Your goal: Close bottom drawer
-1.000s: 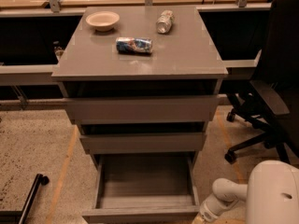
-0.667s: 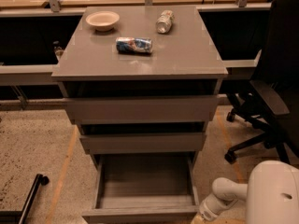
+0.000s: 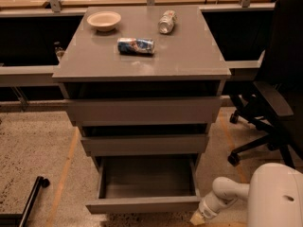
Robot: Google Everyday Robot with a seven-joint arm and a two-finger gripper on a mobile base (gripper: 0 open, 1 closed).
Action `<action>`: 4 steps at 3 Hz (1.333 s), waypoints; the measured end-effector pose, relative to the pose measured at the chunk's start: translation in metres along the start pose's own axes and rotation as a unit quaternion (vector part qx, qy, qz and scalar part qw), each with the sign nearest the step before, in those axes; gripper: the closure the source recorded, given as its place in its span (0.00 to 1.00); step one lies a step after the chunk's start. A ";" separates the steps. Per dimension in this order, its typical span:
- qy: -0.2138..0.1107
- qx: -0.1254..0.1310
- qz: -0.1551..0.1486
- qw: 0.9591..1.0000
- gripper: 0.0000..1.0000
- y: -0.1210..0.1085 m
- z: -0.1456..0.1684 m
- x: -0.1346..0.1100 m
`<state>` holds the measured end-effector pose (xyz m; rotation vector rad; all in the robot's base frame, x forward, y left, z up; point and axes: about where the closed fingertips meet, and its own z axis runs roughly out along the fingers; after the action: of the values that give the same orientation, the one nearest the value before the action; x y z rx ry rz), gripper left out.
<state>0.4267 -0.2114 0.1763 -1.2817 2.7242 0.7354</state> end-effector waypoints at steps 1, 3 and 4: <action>0.001 0.015 -0.009 1.000 1.00 -0.012 0.005 -0.012; -0.002 0.027 -0.049 0.998 1.00 -0.032 0.015 -0.038; -0.008 0.056 -0.070 0.996 1.00 -0.048 0.013 -0.054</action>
Offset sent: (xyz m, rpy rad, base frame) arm 0.1332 0.0227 -0.0247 -0.0214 -0.2330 0.1648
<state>0.4956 -0.1933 0.1585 -1.4170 2.5879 0.5692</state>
